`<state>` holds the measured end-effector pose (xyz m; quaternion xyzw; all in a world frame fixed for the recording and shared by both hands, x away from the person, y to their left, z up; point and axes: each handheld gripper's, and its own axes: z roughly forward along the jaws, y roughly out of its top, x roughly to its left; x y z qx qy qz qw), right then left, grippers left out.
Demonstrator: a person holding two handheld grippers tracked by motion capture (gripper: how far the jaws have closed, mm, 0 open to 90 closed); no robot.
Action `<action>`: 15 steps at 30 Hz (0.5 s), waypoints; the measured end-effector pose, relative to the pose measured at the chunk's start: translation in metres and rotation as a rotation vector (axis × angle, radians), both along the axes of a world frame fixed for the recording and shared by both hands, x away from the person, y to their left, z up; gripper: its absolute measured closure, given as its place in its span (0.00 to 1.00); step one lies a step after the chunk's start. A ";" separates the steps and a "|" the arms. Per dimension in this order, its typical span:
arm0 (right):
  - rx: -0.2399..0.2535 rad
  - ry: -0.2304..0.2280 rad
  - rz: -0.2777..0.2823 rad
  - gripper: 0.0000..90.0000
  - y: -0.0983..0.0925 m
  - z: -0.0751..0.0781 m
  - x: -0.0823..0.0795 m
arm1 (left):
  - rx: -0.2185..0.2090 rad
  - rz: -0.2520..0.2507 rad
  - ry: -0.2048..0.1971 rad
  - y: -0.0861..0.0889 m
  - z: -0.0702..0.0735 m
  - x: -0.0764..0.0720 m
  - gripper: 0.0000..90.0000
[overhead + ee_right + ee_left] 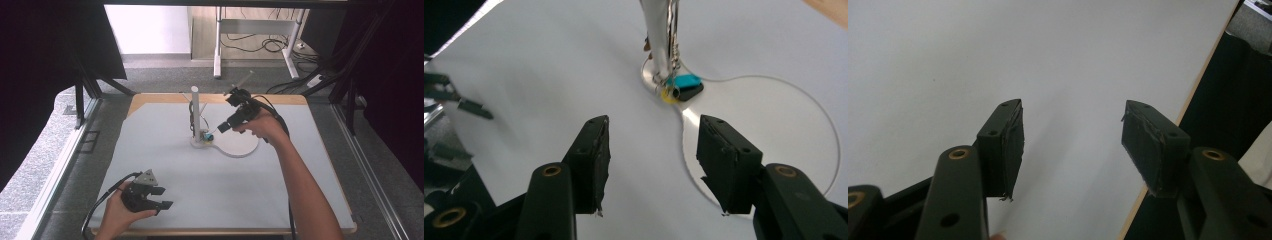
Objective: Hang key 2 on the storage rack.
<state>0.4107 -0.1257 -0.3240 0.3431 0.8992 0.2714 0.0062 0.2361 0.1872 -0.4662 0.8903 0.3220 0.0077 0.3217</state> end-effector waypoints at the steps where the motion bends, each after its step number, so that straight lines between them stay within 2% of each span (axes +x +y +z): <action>1: 0.018 -0.006 0.007 0.52 -0.007 -0.003 -0.007 | -0.004 0.008 0.001 0.000 -0.001 0.000 0.47; 4: 0.077 -0.033 0.022 0.52 -0.032 -0.014 -0.034 | -0.003 0.020 0.001 0.002 -0.001 0.001 0.47; 8: 0.127 -0.066 0.014 0.52 -0.062 -0.031 -0.062 | 0.006 0.025 -0.001 0.003 -0.001 0.002 0.47; 10: 0.131 -0.084 0.001 0.52 -0.074 -0.041 -0.074 | 0.003 0.029 0.002 0.003 -0.001 0.001 0.47; 15: 0.150 -0.097 -0.030 0.51 -0.102 -0.077 -0.103 | 0.016 0.035 0.002 0.003 -0.001 0.001 0.47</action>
